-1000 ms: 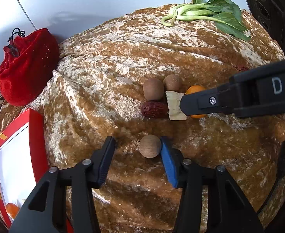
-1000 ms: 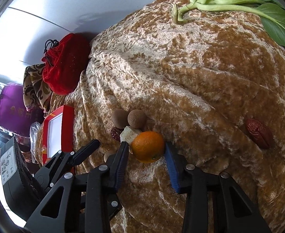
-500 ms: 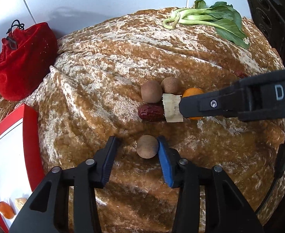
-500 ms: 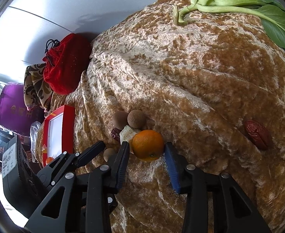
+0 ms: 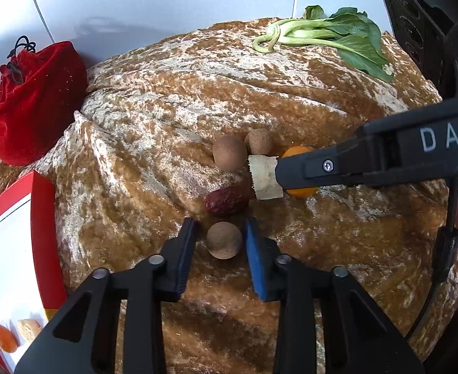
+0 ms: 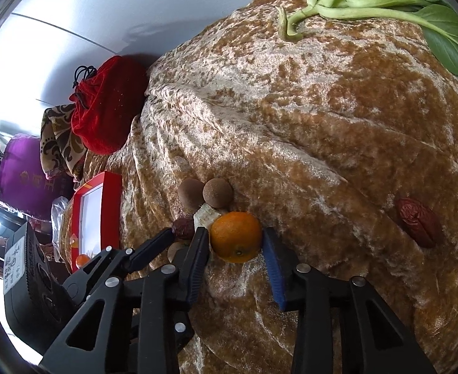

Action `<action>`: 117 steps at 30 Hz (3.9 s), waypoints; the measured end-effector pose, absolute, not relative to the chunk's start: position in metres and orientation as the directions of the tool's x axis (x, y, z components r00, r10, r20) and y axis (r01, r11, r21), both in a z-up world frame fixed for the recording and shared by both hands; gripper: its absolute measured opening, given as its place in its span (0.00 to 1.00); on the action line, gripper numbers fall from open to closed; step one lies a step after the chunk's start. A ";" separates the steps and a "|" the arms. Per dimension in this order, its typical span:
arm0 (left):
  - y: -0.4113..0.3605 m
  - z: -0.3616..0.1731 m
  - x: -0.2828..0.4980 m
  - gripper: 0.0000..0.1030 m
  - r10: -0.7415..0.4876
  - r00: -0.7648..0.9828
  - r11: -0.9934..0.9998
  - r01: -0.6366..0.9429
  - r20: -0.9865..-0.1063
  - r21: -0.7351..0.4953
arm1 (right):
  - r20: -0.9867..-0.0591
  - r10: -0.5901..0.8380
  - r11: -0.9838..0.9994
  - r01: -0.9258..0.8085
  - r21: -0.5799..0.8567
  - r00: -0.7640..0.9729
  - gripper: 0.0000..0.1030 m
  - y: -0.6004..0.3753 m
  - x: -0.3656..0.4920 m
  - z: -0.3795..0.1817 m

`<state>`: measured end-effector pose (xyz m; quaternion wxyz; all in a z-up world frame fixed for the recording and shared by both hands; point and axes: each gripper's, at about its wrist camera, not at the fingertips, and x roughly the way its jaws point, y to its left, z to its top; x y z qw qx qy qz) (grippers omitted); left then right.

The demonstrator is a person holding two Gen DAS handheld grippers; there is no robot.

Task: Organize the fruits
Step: 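Grasp the orange tangerine with the right tool while the left tool grasps a brown nut, then carry both fruits over the red-framed tray and open both tools to release, then move both open tools back to the remaining fruit on the cloth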

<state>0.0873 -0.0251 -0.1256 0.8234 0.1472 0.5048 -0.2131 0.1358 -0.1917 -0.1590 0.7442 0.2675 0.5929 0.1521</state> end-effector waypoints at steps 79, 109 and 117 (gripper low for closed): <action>-0.019 0.028 -0.004 0.81 0.017 0.862 0.945 0.152 -0.507 0.289 | -0.571 0.229 0.950 -0.053 0.307 0.788 0.46 -0.235 0.018 0.005; -0.082 -0.062 0.032 0.82 -0.173 0.639 0.918 0.381 -0.750 0.113 | -0.698 0.209 0.929 0.084 0.361 0.685 0.50 -0.280 0.045 -0.048; -0.037 -0.080 0.058 0.82 0.042 0.575 0.940 0.254 -0.817 0.228 | -0.753 0.264 0.914 0.094 0.396 0.603 0.50 -0.273 0.067 -0.070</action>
